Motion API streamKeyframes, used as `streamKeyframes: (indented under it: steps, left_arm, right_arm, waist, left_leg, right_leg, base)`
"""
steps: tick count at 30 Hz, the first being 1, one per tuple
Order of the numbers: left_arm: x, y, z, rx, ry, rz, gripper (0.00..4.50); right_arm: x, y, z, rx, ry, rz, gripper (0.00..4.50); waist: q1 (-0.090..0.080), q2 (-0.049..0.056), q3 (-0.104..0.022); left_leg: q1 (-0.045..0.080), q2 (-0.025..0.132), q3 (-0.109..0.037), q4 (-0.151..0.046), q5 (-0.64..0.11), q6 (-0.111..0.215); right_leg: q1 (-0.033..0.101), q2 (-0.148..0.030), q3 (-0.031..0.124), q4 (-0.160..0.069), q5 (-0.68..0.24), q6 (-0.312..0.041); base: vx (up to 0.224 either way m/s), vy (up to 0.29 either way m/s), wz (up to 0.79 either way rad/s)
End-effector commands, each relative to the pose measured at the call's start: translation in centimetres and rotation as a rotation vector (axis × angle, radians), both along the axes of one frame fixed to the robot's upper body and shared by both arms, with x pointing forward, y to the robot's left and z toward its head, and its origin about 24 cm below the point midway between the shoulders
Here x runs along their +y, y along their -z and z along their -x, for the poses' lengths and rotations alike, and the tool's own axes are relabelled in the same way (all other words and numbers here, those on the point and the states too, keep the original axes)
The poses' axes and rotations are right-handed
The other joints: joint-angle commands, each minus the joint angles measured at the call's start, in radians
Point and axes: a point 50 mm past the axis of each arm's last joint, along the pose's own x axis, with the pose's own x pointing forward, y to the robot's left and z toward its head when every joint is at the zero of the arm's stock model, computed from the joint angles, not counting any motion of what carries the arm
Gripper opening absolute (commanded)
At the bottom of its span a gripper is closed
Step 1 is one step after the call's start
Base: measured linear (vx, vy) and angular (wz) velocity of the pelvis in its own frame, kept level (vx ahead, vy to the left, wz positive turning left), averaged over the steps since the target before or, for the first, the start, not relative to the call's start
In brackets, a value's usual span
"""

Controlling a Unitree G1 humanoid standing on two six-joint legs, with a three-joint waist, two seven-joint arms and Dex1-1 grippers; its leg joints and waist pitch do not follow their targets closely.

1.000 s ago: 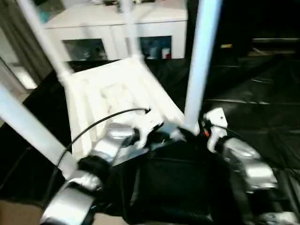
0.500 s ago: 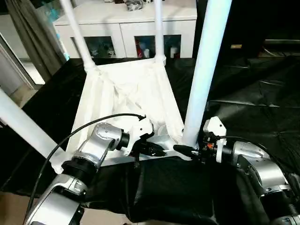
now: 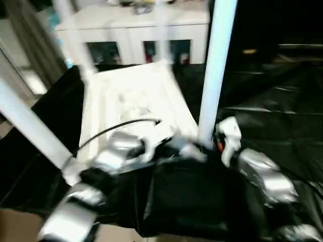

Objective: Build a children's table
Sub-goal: Rotate leg to tighten

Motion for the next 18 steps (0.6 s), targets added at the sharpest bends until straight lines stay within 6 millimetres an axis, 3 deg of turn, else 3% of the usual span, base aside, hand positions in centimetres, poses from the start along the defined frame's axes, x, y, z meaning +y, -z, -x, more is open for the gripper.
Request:
streamKeyframes:
  steps: [1,4,7,8,12,14,16,18]
  left_arm:
    - [-1.2,-1.0,-0.6,-0.053,-0.035,0.021,0.0]
    - [-2.2,-1.0,-0.5,-0.056,-0.039,0.031,0.0]
    - [-2.8,-0.9,0.0,-0.043,0.009,0.05,0.0]
    - [-2.8,-0.9,0.0,-0.041,0.018,0.051,0.0]
    - [-2.2,-0.9,0.3,-0.032,0.079,0.056,0.0]
    - [-1.4,-1.0,0.6,-0.015,0.143,0.06,0.0]
    - [-0.6,-1.0,0.9,-0.004,0.201,0.055,0.0]
    - [0.4,-0.9,1.2,0.011,0.254,0.04,0.0]
  right_arm:
    - [0.0,3.6,1.0,0.169,0.125,0.043,2.7]
    - [1.3,3.6,0.7,0.16,0.128,0.061,2.7]
    - [2.8,3.3,1.0,0.147,0.016,0.044,2.7]
    - [2.8,3.2,1.0,0.147,-0.001,0.037,3.05]
    - [2.8,2.3,1.1,0.124,-0.085,-0.027,3.49]
    - [2.3,1.4,1.4,0.085,-0.193,-0.019,3.76]
    - [1.6,0.7,1.8,0.06,-0.287,0.01,3.76]
    - [0.5,0.3,2.3,0.054,-0.374,0.048,3.76]
  waist:
    - [-0.008,-0.018,-0.044]
    - [-0.018,-0.017,-0.045]
    - [-0.018,-0.017,-0.047]
    - [-0.018,-0.02,-0.047]
    - [-0.015,-0.017,-0.05]
    - [-0.008,-0.02,-0.056]
    - [-0.003,-0.018,-0.059]
    - [0.0,-0.019,-0.06]
  left_leg:
    - [0.018,0.049,-0.031,-0.085,-0.353,0.008]
    - [0.013,0.047,-0.03,-0.083,-0.345,0.024]
    - [0.01,0.047,-0.03,-0.083,-0.337,0.043]
    - [0.01,0.049,-0.03,-0.083,-0.333,0.046]
    - [0.009,0.051,-0.03,-0.08,-0.303,0.065]
    - [0.007,0.053,-0.028,-0.075,-0.25,0.09]
    - [0.001,0.054,-0.025,-0.066,-0.177,0.132]
    - [0.001,0.054,-0.023,-0.064,-0.17,0.142]
  right_leg:
    - [0.025,-0.062,0.037,-0.095,-0.365,-0.18]
    - [0.029,-0.061,0.036,-0.094,-0.325,-0.188]
    - [0.033,-0.062,0.035,-0.094,-0.318,-0.187]
    - [0.033,-0.063,0.035,-0.094,-0.314,-0.188]
    - [0.035,-0.063,0.036,-0.087,-0.254,-0.203]
    - [0.041,-0.063,0.036,-0.079,-0.165,-0.224]
    - [0.045,-0.063,0.033,-0.068,-0.062,-0.247]
    - [0.045,-0.062,0.031,-0.065,-0.048,-0.255]
  base:
    - [0.0,0.0,0.0]
    - [0.0,0.0,0.0]
    - [0.0,0.0,0.0]
    - [0.0,0.0,0.0]
    - [0.0,0.0,0.0]
    - [0.0,0.0,0.0]
    - [0.0,0.0,0.0]
    - [0.0,0.0,0.0]
